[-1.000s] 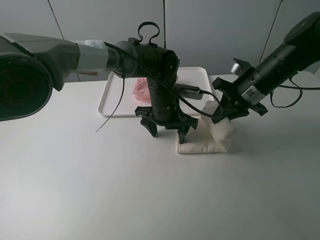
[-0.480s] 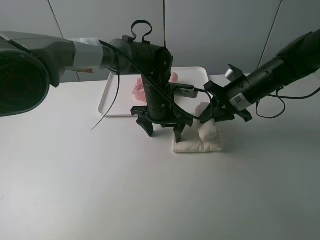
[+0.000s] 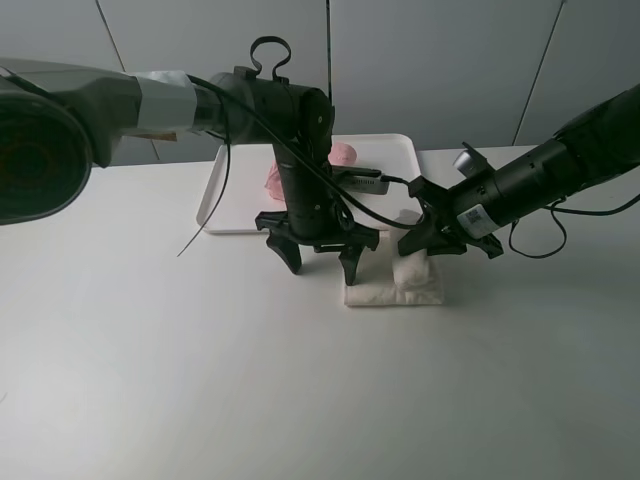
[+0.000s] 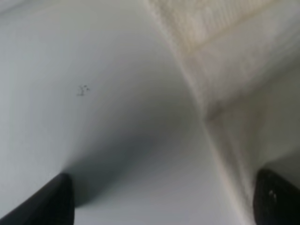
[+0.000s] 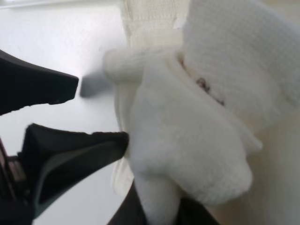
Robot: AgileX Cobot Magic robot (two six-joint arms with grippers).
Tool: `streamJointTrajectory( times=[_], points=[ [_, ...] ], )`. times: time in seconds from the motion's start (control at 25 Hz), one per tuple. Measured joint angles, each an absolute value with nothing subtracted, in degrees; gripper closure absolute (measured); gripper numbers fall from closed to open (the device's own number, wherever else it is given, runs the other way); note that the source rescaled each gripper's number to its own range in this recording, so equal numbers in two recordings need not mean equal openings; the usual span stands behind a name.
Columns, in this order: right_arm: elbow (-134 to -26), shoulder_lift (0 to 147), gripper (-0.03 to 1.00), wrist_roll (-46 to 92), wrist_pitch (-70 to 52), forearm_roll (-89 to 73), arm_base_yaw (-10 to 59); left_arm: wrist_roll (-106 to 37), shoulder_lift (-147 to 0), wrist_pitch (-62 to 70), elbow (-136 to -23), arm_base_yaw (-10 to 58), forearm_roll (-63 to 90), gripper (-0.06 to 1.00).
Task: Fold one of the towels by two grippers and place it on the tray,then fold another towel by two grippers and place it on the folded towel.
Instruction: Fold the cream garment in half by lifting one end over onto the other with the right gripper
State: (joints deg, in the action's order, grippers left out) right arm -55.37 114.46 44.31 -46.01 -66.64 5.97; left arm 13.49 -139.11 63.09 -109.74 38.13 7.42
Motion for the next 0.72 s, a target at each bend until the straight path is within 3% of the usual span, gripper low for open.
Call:
streamJointTrajectory(
  times=[0.44,0.52,0.64,0.72],
  points=[
    [-55.33,114.46,0.91,44.39,-43.08,-66.64,6.09,7.72,-129.70,62.76,-111.65,32.02,12.02,-0.04],
    [-55.33,114.46,0.83,44.39,-42.96,-66.91,6.09,7.34,-129.15,63.01,-112.55,31.91,11.91,-0.04],
    [-55.33,114.46,0.63,44.73,-43.60,-68.65,6.09,7.35,-128.89,63.11,-113.22,31.91,11.91,-0.04],
    [-55.33,114.46,0.58,45.95,-45.64,-71.06,6.09,7.24,-128.89,63.11,-113.21,31.91,11.91,-0.04]
  ],
)
